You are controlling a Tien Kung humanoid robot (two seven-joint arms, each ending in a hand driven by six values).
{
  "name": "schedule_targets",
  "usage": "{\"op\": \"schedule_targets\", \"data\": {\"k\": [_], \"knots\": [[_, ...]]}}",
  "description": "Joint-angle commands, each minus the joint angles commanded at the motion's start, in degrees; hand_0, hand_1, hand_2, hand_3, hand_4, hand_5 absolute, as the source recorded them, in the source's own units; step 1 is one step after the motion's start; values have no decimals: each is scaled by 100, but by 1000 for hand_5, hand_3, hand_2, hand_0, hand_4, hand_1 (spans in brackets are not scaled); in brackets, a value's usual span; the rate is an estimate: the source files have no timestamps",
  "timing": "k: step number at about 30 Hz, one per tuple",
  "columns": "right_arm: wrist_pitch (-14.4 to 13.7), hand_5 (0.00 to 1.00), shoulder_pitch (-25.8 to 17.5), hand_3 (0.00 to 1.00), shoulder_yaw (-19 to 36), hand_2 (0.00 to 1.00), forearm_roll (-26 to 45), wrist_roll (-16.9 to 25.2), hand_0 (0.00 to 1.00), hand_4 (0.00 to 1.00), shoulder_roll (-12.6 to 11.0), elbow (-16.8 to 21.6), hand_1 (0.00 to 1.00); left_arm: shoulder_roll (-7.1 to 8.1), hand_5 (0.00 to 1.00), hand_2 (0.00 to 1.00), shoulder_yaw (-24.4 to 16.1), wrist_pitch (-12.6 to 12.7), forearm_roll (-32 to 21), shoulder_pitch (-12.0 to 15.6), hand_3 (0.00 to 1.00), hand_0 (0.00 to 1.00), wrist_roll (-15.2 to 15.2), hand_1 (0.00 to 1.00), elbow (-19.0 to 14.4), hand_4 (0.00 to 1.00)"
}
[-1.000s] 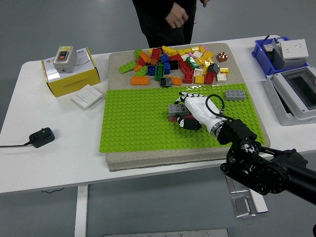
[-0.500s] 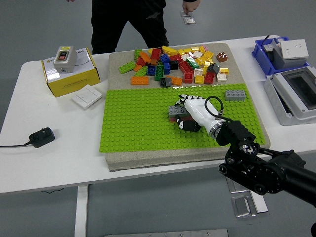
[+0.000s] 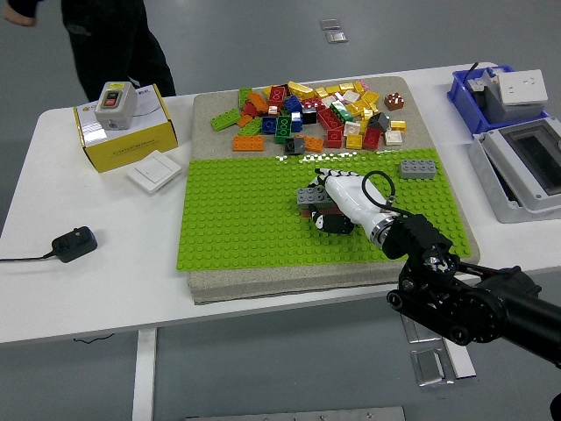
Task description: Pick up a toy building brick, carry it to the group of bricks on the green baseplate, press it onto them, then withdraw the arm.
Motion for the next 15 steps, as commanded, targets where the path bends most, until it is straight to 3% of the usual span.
{"op": "schedule_targets", "data": {"k": [4,5,15], "knots": [[2,358,8,563,6,956,-3,7,892,480,-22,9,940,-2,646,662,-3,-1,-2,2,650,664,0,664,0,329],[3,362,10,612,8,957,-3,9,892,480,-29,13,940,-2,646,662,-5,-1,-2,4,650,664,0,664,0,330],[-5,365,17,614,-39,956,19,27,892,478,-63,46,938,-7,645,662,4,-5,-16,5,650,664,-6,664,0,330]]}}
